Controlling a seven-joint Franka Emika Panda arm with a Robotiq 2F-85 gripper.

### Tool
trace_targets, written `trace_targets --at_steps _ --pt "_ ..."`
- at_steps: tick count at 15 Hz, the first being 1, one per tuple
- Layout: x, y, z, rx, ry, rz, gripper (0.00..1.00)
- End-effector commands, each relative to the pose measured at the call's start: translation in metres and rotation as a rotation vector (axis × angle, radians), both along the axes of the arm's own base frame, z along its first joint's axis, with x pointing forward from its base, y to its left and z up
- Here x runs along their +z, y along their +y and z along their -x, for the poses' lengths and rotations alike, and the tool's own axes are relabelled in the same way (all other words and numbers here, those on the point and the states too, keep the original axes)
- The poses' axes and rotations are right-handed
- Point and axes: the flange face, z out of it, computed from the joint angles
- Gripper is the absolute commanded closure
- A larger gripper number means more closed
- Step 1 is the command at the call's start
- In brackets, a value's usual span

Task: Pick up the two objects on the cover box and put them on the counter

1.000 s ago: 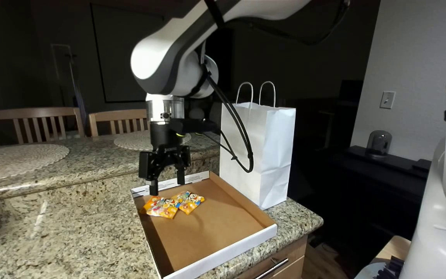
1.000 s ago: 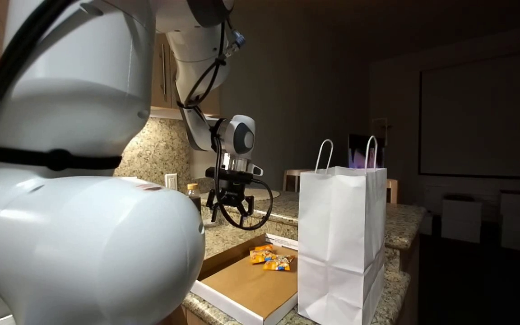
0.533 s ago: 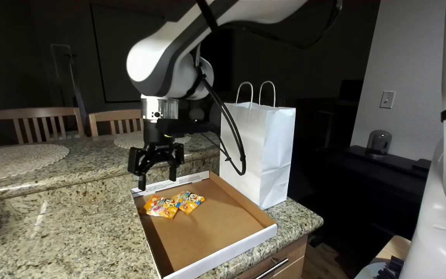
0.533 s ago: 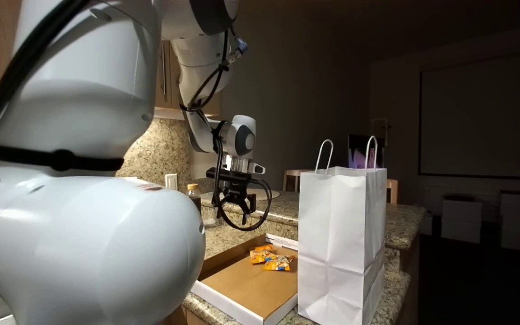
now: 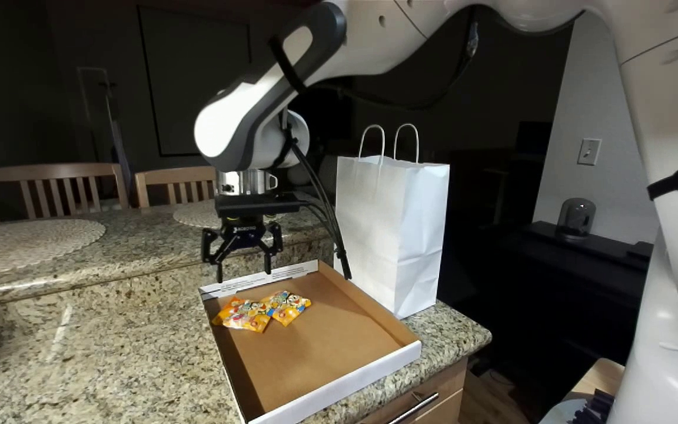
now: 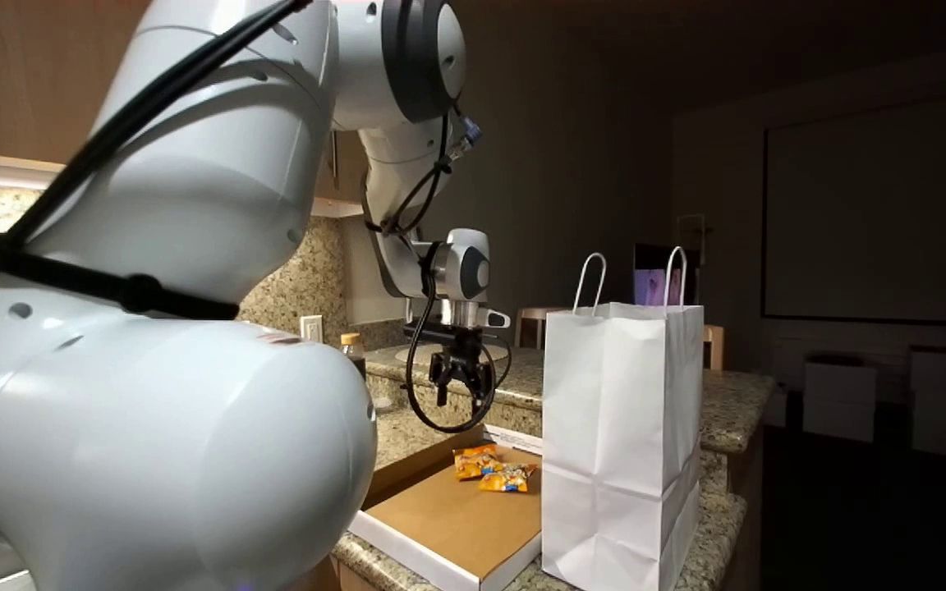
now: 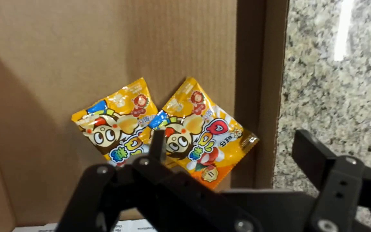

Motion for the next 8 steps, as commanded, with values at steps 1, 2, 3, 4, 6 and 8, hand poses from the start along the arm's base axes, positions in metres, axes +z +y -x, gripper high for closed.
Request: trace_targets --at_steps 1,2,3,4,6,8 --pt "-0.015 -0.003 -0.023 -0.122 0.049 0.000 0.00" --pt "-0.020 -0.004 -0.029 -0.136 0.055 -0.006 0.00" --pt "-0.026 -0.002 -0.036 -0.142 0.061 -0.006 0.00" --pt "-0.032 0.000 -0.041 -0.154 0.060 0.002 0.00" --pt "-0.043 0.001 -0.053 -0.177 0.058 -0.007 0.00" --pt "-0.053 0.001 -0.063 -0.201 0.070 -0.019 0.00"
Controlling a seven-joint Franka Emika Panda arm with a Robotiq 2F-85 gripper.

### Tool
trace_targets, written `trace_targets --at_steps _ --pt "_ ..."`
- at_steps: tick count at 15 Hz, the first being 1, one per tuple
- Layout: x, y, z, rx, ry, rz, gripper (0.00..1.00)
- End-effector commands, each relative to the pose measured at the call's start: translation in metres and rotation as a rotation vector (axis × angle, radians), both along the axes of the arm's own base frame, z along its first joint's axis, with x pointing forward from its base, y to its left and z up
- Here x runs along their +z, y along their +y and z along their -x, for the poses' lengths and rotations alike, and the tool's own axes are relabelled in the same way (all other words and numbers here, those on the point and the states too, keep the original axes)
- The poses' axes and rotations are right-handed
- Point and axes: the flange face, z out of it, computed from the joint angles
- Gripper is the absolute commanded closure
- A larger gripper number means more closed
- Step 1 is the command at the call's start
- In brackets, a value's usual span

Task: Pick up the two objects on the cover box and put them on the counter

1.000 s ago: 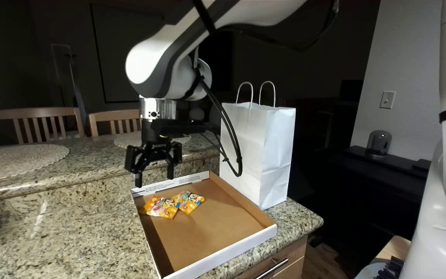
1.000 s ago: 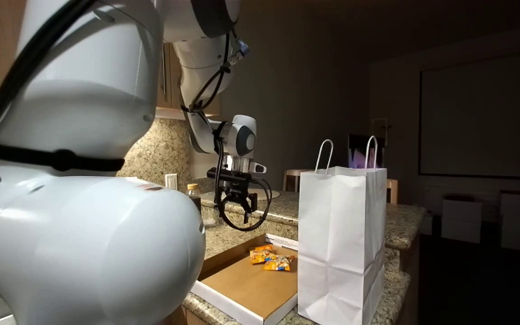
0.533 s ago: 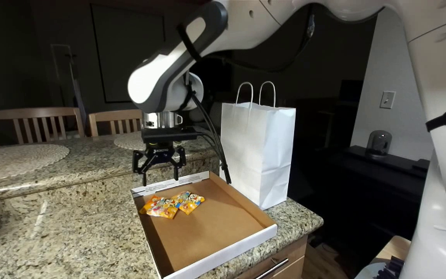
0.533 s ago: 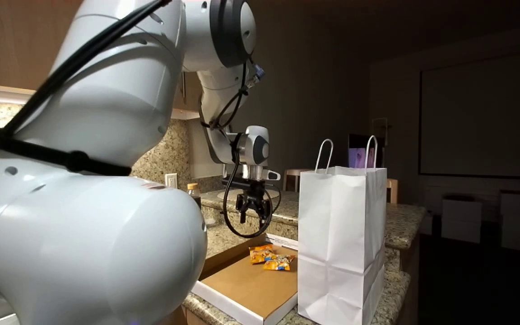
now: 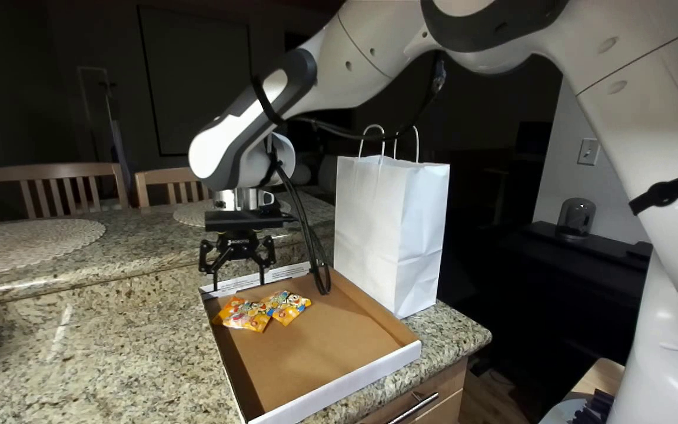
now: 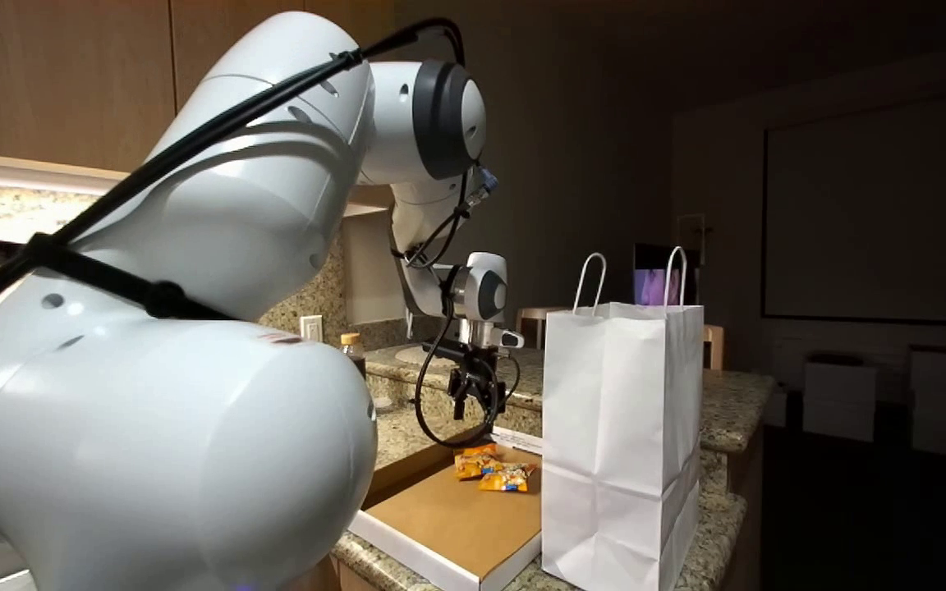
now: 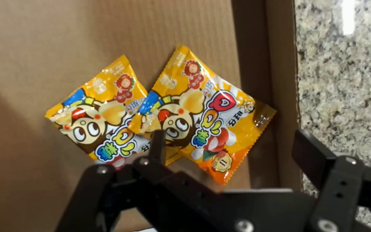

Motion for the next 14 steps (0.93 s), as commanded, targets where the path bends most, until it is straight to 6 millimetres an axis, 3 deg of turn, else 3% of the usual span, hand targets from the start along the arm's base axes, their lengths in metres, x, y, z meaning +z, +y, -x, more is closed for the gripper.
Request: trace_targets --at_steps 1,7,14 --pt "-0.014 0.002 -0.019 -0.071 0.028 -0.018 0.00" --pt "-0.032 -0.014 -0.039 -0.203 0.098 -0.001 0.00" --pt "-0.051 0.012 -0.049 -0.167 0.145 0.033 0.00"
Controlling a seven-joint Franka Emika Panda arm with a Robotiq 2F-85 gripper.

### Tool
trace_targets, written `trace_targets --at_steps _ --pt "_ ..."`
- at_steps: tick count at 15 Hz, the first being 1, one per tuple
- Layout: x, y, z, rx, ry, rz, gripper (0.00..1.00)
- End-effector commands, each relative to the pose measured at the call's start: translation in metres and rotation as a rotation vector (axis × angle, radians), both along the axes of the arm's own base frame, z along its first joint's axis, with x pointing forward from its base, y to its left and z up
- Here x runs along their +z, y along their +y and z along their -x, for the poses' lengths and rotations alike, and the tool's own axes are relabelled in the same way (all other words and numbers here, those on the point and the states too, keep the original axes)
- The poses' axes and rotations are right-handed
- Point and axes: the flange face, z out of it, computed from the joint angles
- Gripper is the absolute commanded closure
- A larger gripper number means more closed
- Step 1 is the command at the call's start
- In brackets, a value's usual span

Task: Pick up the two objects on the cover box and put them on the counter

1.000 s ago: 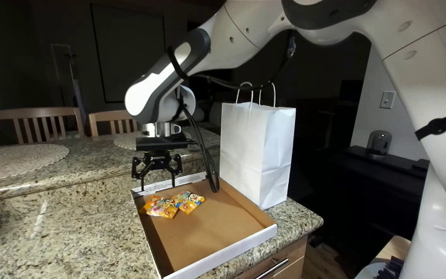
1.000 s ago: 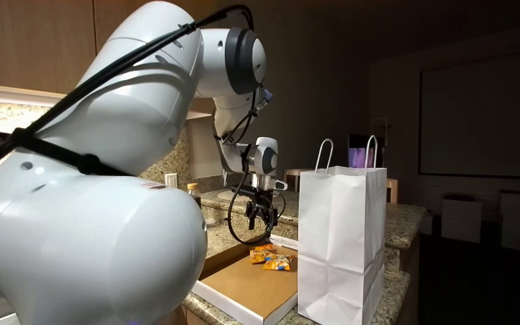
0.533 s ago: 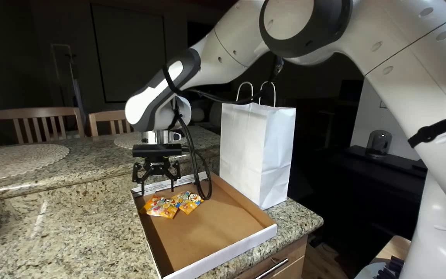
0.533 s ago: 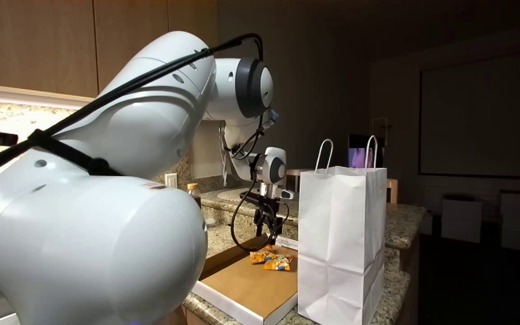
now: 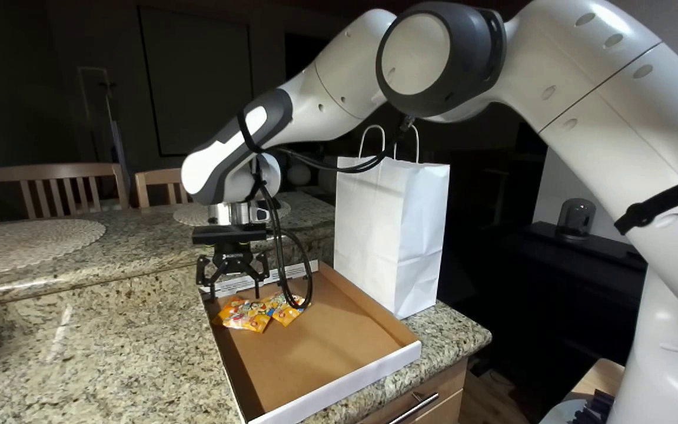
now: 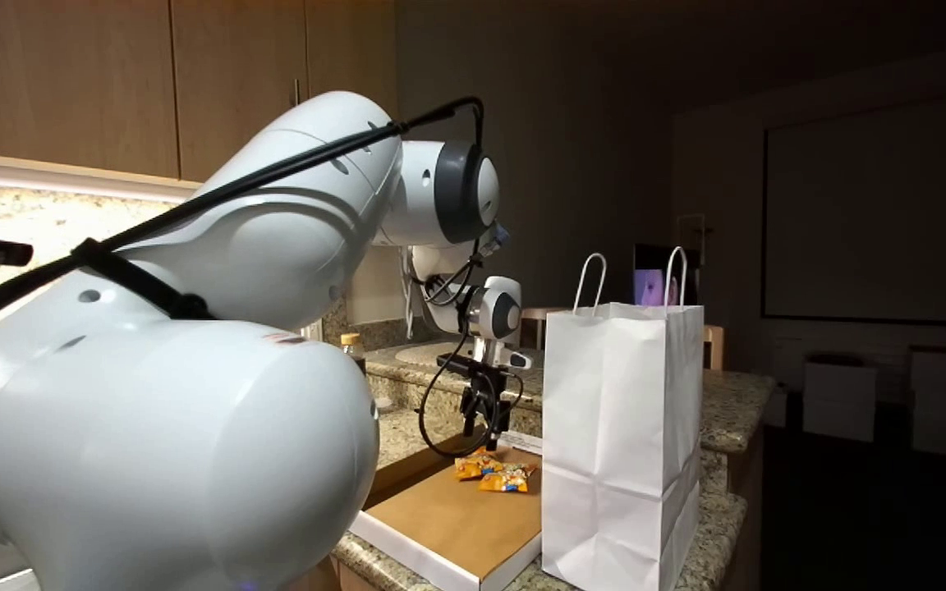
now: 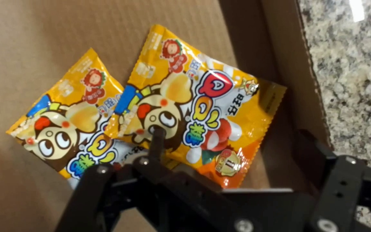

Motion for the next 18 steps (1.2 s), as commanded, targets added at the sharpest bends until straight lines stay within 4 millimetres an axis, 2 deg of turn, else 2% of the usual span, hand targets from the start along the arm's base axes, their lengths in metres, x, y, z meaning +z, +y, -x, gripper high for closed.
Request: trace_targets --at_steps 1,8,10,11,12,13,14,16,18 --pt "-0.009 0.009 -0.009 -0.024 0.028 0.024 0.00" --pt "-0.020 0.002 -0.026 -0.030 0.029 0.019 0.00" --pt "-0.022 0.003 -0.027 -0.022 0.035 0.006 0.16" --pt "-0.024 0.004 -0.027 -0.016 0.042 -0.002 0.32" --pt "-0.026 0.004 -0.027 -0.014 0.051 -0.007 0.40" --pt "-0.028 0.004 -0.027 -0.015 0.063 -0.010 0.46" --pt "-0.030 0.002 -0.026 -0.018 0.078 -0.014 0.37" --pt "-0.028 -0.003 -0.027 -0.029 0.089 -0.025 0.57" --pt "-0.026 -0.010 -0.028 -0.049 0.096 -0.036 0.69"
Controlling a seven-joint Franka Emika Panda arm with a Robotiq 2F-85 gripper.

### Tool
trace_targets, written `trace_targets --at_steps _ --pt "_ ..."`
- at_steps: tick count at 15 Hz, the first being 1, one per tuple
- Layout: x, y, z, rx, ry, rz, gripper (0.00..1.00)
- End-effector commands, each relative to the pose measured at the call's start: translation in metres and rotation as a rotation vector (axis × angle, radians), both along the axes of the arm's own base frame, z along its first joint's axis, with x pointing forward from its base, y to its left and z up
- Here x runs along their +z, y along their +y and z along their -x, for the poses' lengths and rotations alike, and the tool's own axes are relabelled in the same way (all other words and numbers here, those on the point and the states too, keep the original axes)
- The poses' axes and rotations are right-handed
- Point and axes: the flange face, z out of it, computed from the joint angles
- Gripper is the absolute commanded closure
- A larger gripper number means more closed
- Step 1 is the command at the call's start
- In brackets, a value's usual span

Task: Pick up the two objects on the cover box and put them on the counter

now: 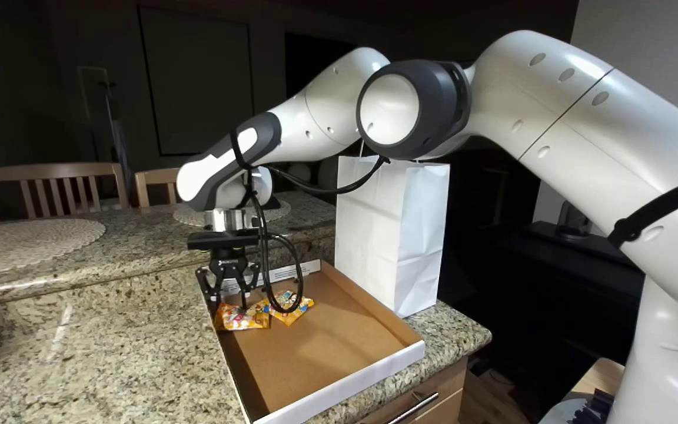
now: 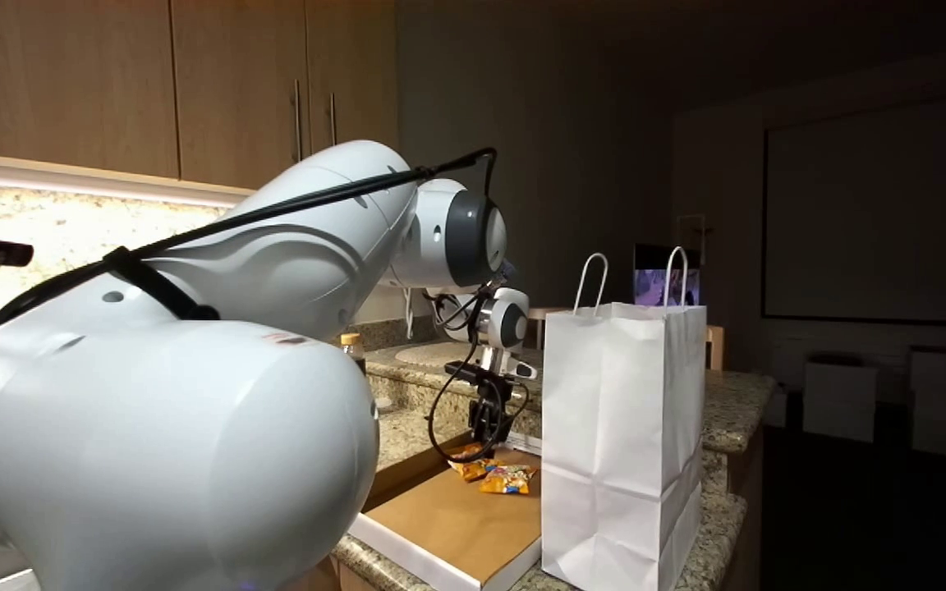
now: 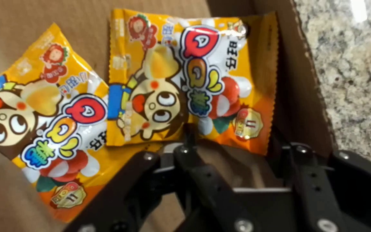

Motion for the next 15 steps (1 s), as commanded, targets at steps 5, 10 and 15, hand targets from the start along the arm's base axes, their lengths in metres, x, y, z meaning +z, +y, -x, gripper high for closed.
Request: trace_targets --at_steps 5,10,15 --pt "0.002 -0.029 -0.004 -0.065 0.058 -0.056 0.95" --pt "0.003 -0.038 -0.005 -0.077 0.059 -0.064 0.97" --pt "0.014 -0.032 -0.002 -0.032 0.033 -0.089 0.95"
